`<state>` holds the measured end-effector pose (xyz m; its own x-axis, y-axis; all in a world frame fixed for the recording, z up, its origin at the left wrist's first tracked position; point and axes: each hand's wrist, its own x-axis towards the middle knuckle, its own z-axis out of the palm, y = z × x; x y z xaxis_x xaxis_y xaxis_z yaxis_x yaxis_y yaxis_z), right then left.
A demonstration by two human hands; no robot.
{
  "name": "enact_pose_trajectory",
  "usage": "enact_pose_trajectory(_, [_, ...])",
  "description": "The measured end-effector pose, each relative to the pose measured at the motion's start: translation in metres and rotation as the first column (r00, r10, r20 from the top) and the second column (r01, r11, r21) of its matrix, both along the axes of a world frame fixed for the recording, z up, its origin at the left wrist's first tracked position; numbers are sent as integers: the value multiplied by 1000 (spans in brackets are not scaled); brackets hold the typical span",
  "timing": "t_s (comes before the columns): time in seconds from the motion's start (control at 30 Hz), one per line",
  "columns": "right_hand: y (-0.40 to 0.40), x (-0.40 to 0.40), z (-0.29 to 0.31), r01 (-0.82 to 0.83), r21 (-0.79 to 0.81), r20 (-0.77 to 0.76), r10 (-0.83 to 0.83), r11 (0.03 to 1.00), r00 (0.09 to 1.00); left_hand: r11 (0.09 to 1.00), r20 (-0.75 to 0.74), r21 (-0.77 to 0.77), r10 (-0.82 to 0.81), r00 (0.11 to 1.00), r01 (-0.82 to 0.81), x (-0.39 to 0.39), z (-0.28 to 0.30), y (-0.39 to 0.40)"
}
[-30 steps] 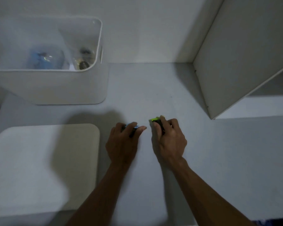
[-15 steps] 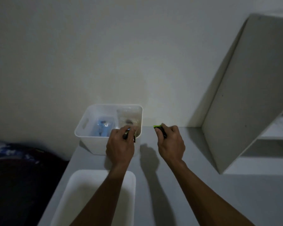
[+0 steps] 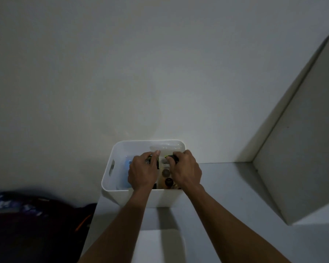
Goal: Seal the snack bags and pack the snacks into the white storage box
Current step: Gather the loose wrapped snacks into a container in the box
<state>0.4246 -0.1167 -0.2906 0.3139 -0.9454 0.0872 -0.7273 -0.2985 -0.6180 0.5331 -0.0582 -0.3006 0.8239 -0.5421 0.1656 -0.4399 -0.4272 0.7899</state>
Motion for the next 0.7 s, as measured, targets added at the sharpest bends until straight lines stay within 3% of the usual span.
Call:
enact_pose_trajectory(0.13, [-13, 16, -25, 22, 53, -62, -19, 998, 998, 992, -53, 93, -82, 995, 87, 11, -30, -20])
enact_pose_trajectory(0.3, [-19, 24, -37, 54, 58, -33, -52, 997, 998, 935, -256, 251, -186, 949, 251, 15, -35, -30])
enact_pose_trajectory(0.7, [-7, -10, -1, 60, 58, 58, -63, 997, 996, 982, -232, 157, -68, 970, 106, 16, -1, 4])
